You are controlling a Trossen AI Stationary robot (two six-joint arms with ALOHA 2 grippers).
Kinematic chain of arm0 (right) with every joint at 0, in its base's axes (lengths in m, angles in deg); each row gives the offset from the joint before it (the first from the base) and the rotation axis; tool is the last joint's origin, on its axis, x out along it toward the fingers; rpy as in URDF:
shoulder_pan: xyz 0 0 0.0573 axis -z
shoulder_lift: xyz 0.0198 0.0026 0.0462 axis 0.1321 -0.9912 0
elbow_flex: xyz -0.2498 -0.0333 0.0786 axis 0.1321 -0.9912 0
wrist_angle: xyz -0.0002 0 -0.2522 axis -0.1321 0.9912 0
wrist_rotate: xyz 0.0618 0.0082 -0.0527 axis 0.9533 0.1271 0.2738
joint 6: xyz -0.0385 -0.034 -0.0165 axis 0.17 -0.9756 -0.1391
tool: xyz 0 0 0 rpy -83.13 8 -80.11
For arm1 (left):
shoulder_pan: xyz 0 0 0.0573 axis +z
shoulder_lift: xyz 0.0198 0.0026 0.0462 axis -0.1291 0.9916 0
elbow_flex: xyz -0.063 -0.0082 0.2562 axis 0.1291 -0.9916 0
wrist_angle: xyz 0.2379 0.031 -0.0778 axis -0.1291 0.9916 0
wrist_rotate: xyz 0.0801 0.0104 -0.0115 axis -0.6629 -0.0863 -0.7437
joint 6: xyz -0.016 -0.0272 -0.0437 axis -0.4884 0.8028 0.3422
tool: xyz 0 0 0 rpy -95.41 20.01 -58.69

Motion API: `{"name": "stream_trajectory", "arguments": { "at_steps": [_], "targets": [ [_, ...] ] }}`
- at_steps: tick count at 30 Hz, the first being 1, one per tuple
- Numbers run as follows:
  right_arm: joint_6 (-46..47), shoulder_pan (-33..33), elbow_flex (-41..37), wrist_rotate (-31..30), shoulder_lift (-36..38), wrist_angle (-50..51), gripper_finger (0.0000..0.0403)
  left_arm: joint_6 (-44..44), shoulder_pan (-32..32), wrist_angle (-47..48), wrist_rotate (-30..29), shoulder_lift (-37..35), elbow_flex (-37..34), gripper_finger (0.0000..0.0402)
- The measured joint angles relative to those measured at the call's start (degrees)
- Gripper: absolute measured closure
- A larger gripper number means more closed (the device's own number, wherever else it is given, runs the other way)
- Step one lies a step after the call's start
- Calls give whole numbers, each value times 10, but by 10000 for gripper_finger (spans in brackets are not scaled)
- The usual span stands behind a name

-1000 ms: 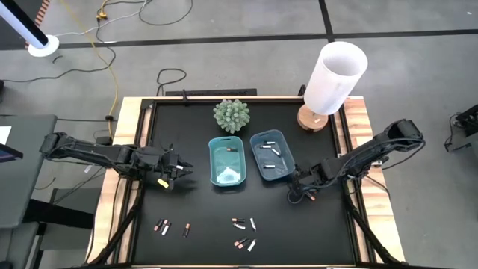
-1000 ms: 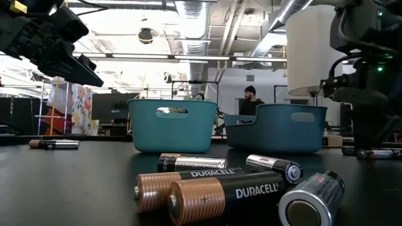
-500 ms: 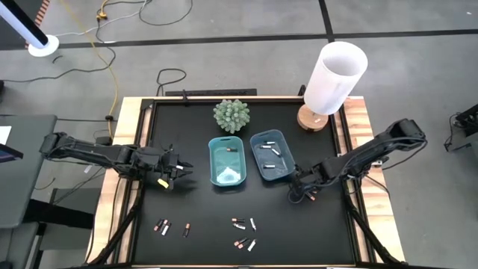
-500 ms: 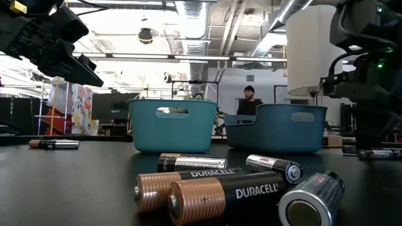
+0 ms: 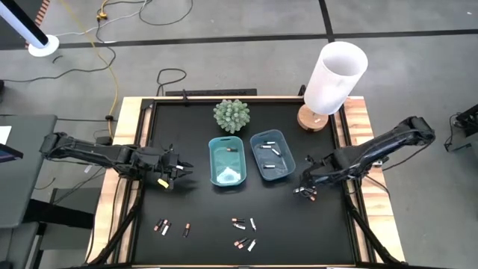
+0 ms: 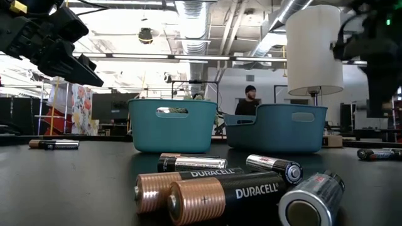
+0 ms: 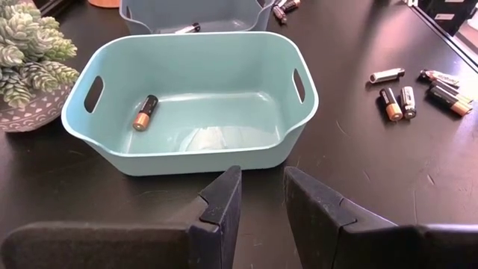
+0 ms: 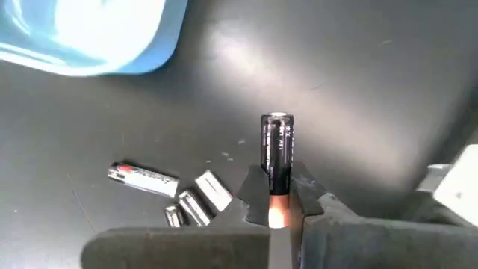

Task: Sort batteries
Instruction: Put the black battery into the green bin

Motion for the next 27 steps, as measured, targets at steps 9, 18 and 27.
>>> {"name": "stream_trajectory", "arguments": {
  "at_steps": [9, 18, 27],
  "targets": [
    [-84, 23, 148, -127, -3, 58, 390, -15, 0, -5, 0, 0, 0, 304],
    [-417, 121, 247, -149, -95, -210, 390, -7, 0, -18, 0, 0, 0, 304],
    [-584, 207, 336, -5, -265, -378, 390, 0, 0, -17, 0, 0, 0, 304]
  ]
}}
